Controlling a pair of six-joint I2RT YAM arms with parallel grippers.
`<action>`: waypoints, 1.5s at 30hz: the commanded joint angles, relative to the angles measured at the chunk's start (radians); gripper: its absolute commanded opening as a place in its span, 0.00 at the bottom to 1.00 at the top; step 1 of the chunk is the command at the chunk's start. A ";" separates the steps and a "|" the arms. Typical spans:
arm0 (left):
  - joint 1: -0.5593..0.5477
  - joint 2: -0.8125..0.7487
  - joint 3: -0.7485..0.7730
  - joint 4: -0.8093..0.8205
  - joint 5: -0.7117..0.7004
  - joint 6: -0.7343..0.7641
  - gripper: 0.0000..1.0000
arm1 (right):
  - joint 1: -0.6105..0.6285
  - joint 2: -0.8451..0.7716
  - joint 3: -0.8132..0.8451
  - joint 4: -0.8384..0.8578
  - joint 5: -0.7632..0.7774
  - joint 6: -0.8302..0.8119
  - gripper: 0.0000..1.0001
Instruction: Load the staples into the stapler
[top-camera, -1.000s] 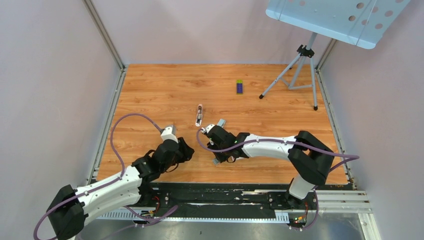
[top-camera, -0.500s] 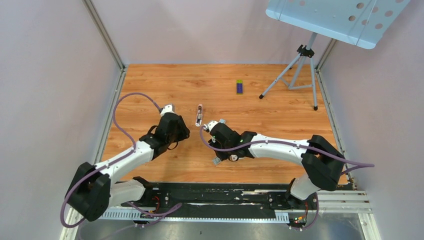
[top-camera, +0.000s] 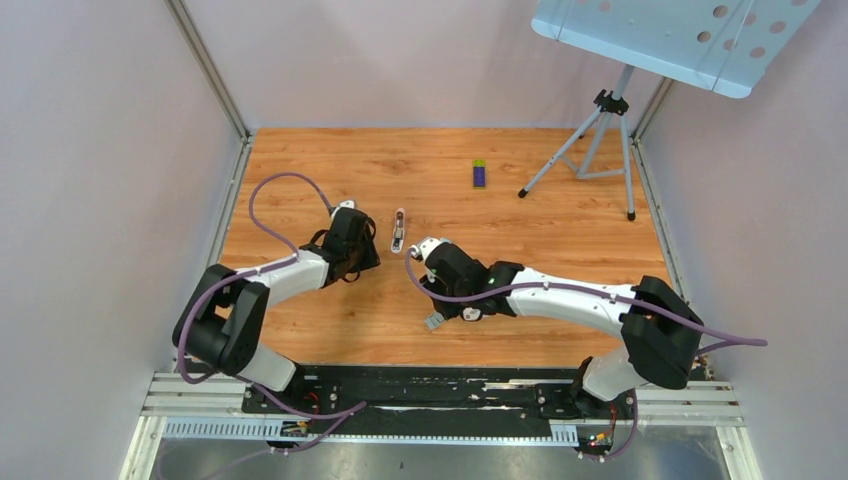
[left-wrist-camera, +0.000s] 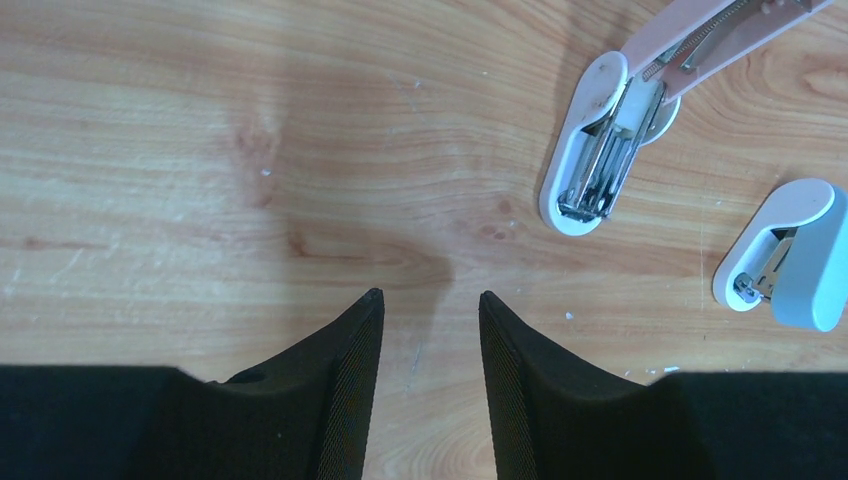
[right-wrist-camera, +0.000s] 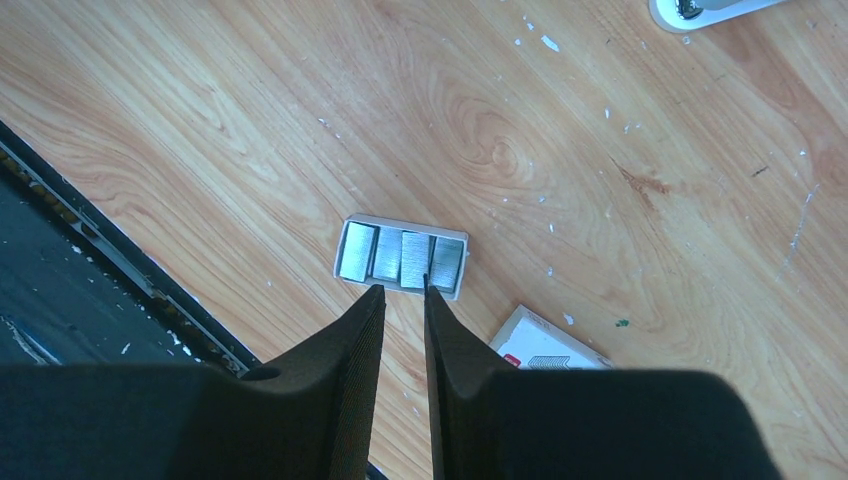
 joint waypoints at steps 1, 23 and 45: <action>0.007 0.055 0.050 0.037 0.055 0.038 0.42 | -0.019 -0.015 0.016 -0.044 0.003 -0.015 0.25; 0.006 0.201 0.015 0.272 0.282 -0.018 0.32 | -0.042 0.004 -0.007 -0.015 -0.056 -0.023 0.26; 0.004 0.218 0.131 0.210 0.168 0.087 0.50 | -0.045 -0.054 -0.019 -0.024 -0.002 -0.014 0.33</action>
